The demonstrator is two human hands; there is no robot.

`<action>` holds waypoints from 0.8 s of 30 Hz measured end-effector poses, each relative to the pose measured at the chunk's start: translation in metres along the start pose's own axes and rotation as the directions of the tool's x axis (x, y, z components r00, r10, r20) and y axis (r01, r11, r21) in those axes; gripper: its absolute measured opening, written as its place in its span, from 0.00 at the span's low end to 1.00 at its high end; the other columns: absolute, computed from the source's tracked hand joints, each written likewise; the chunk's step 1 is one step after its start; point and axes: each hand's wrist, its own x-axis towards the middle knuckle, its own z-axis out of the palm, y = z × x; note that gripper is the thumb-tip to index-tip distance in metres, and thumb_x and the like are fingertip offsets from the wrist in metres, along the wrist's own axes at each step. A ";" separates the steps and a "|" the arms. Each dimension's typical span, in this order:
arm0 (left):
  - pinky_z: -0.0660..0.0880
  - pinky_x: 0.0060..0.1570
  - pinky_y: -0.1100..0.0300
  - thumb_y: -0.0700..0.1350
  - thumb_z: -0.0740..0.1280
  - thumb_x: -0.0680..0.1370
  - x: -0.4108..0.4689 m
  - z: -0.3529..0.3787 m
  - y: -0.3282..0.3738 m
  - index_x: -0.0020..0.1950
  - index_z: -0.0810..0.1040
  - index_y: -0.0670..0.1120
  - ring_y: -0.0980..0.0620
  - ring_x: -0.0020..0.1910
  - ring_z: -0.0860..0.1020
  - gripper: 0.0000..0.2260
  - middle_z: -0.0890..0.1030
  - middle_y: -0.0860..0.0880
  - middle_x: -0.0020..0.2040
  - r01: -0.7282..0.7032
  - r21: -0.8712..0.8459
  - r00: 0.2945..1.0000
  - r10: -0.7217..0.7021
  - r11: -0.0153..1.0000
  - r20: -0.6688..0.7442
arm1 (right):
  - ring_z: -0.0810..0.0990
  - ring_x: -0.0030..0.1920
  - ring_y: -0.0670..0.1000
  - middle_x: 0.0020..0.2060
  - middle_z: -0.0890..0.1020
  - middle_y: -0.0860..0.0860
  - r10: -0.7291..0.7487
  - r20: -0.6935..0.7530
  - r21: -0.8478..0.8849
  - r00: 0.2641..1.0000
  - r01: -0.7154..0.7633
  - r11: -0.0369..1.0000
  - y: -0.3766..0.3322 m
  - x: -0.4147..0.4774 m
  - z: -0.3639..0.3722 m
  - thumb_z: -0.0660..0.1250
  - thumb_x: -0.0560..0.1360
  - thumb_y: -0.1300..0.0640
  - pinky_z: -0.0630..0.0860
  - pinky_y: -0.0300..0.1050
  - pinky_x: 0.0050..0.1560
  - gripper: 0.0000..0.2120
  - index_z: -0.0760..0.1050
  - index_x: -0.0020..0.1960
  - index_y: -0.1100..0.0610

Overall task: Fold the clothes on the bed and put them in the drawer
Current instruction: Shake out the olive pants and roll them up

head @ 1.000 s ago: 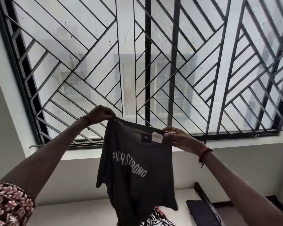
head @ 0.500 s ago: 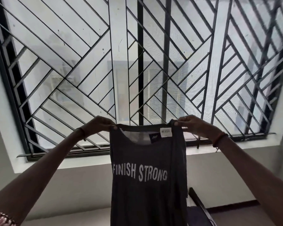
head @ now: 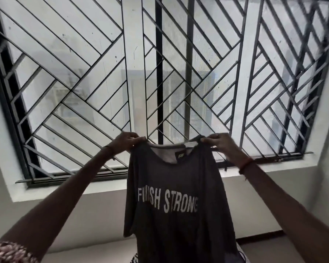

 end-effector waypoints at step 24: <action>0.82 0.40 0.58 0.37 0.64 0.78 -0.020 0.082 0.025 0.53 0.75 0.33 0.53 0.34 0.82 0.07 0.78 0.40 0.42 0.064 -0.355 0.986 -0.003 0.933 0.168 | 0.83 0.38 0.56 0.30 0.82 0.55 -0.175 -0.201 -0.202 0.964 0.134 0.970 0.007 -0.021 0.118 0.71 0.72 0.56 0.80 0.53 0.43 0.10 0.81 0.32 0.56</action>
